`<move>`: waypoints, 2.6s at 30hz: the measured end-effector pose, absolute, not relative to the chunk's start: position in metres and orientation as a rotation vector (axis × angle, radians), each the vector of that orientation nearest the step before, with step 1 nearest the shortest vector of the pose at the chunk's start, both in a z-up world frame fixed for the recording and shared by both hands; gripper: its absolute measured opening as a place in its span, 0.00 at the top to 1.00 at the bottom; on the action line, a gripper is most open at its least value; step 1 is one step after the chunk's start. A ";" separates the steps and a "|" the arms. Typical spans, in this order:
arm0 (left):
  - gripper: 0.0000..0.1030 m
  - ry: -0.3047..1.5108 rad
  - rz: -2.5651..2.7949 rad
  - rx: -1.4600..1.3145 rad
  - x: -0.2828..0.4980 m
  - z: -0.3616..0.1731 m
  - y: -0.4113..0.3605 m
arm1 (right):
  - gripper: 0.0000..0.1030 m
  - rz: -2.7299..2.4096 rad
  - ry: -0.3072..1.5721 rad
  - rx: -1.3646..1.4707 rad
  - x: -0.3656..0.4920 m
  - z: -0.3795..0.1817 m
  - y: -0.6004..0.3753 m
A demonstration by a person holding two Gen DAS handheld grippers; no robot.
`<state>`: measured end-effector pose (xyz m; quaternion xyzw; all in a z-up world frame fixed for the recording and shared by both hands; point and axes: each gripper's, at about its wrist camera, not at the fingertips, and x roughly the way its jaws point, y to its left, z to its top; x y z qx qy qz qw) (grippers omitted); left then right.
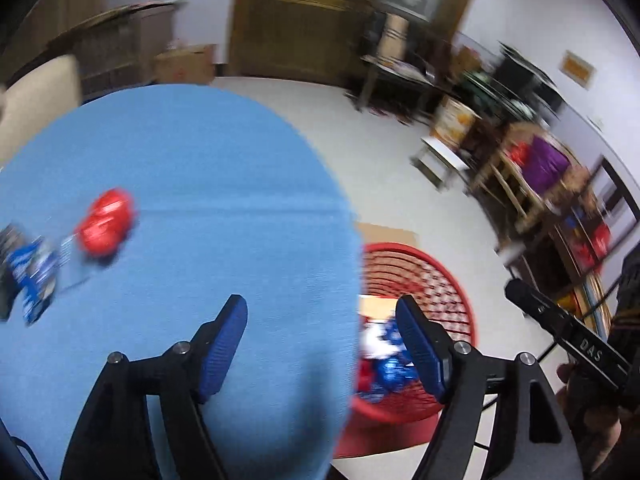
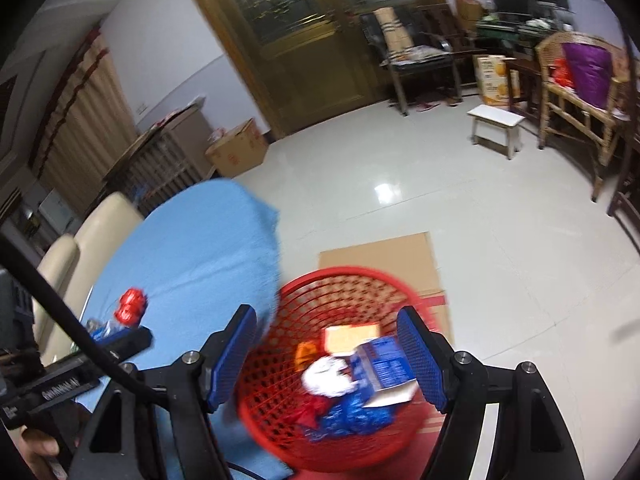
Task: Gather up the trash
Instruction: 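Move both grippers back toward the table, then grasp the red plastic bag with the right gripper and lift it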
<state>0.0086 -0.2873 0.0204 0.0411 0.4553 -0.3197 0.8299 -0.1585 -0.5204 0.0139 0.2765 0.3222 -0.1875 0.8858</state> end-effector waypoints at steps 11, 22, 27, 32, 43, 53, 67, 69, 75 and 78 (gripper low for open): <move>0.24 1.019 -0.384 -0.085 0.030 -0.015 -0.131 | 0.26 -0.173 0.771 0.439 -0.099 0.010 -0.420; 0.24 1.022 -0.235 -0.210 0.036 -0.033 -0.051 | 0.26 -0.018 0.838 0.320 -0.041 0.013 -0.345; 0.24 0.994 -0.215 -0.211 0.040 -0.029 -0.040 | 0.26 0.050 0.834 0.285 0.002 0.019 -0.321; 0.24 0.995 -0.198 -0.219 0.043 -0.031 -0.033 | 0.26 0.095 0.890 0.383 0.070 0.010 -0.312; 0.24 1.000 -0.171 -0.219 0.054 -0.035 -0.025 | 0.27 0.017 0.992 0.465 0.158 -0.020 -0.301; 0.24 0.994 -0.164 -0.192 0.068 -0.030 -0.029 | 0.54 0.018 1.047 0.385 0.183 -0.034 -0.277; 0.24 0.932 -0.216 -0.024 0.128 -0.018 -0.076 | 0.56 0.120 1.062 0.392 0.189 -0.039 -0.285; 0.24 0.931 -0.230 -0.008 0.138 -0.019 -0.078 | 0.56 0.114 1.053 0.396 0.179 -0.036 -0.297; 0.24 0.937 -0.255 0.056 0.160 -0.024 -0.090 | 0.56 0.110 1.014 0.446 0.141 -0.024 -0.329; 0.25 0.952 -0.293 0.095 0.157 -0.025 -0.088 | 0.56 0.118 1.003 0.469 0.123 -0.020 -0.337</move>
